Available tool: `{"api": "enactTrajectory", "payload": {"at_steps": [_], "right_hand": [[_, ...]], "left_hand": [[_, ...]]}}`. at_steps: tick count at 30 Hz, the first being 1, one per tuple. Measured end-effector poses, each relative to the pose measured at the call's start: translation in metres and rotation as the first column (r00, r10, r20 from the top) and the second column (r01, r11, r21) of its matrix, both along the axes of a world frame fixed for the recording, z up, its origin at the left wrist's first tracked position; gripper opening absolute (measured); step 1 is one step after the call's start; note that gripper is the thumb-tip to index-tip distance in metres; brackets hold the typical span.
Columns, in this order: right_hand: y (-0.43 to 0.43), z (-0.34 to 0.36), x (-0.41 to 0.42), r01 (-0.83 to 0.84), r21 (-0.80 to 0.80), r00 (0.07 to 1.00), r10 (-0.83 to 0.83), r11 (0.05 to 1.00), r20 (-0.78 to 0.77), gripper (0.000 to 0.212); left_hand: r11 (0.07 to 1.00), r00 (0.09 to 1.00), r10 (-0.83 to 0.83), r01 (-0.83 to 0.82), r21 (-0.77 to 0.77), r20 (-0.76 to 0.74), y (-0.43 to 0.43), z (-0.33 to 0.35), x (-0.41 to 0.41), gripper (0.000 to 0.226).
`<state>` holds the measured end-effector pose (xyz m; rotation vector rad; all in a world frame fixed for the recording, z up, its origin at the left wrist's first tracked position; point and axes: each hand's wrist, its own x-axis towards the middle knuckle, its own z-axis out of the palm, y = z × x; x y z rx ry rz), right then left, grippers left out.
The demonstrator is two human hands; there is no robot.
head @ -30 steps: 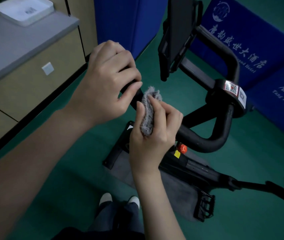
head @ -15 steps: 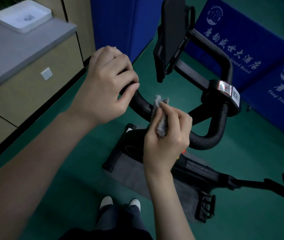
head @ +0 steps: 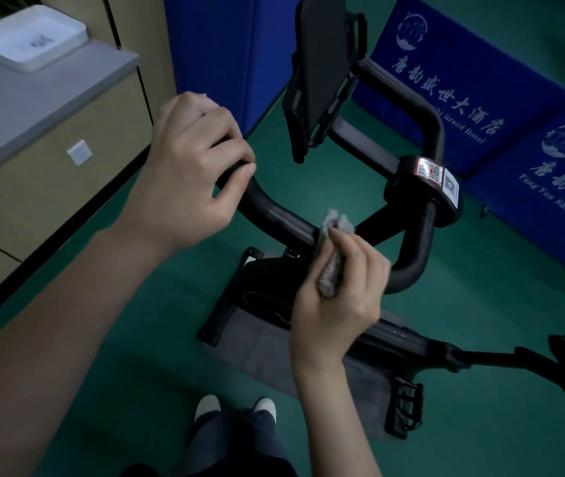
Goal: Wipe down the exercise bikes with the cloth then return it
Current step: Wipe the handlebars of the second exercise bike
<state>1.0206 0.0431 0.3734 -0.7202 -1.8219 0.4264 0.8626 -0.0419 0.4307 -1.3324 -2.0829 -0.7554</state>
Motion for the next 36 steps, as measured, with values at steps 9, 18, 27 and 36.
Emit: {"api": "enactTrajectory", "payload": {"at_steps": [9,18,27,36], "right_hand": [[0.052,0.06,-0.008,-0.188,-0.442,0.849,0.371,0.877,0.375,0.009],[0.071,0.072,-0.058,-0.32,-0.818,0.565,0.789,0.478,0.24,0.015],[0.09,0.075,-0.076,-0.267,-0.952,0.366,0.93,0.148,0.042,0.014],[0.128,0.079,-0.038,-0.156,-0.945,0.232,0.941,0.288,0.248,0.015]], "left_hand": [[1.0,1.0,0.003,-0.004,0.01,0.015,0.0,0.001,0.002,0.017],[1.0,1.0,-0.002,0.002,0.012,0.007,-0.002,-0.001,0.002,0.016],[1.0,1.0,0.019,-0.019,0.025,-0.001,0.002,-0.001,0.004,0.015],[0.998,0.998,0.055,-0.055,0.029,0.006,0.002,-0.003,0.005,0.014]]}}
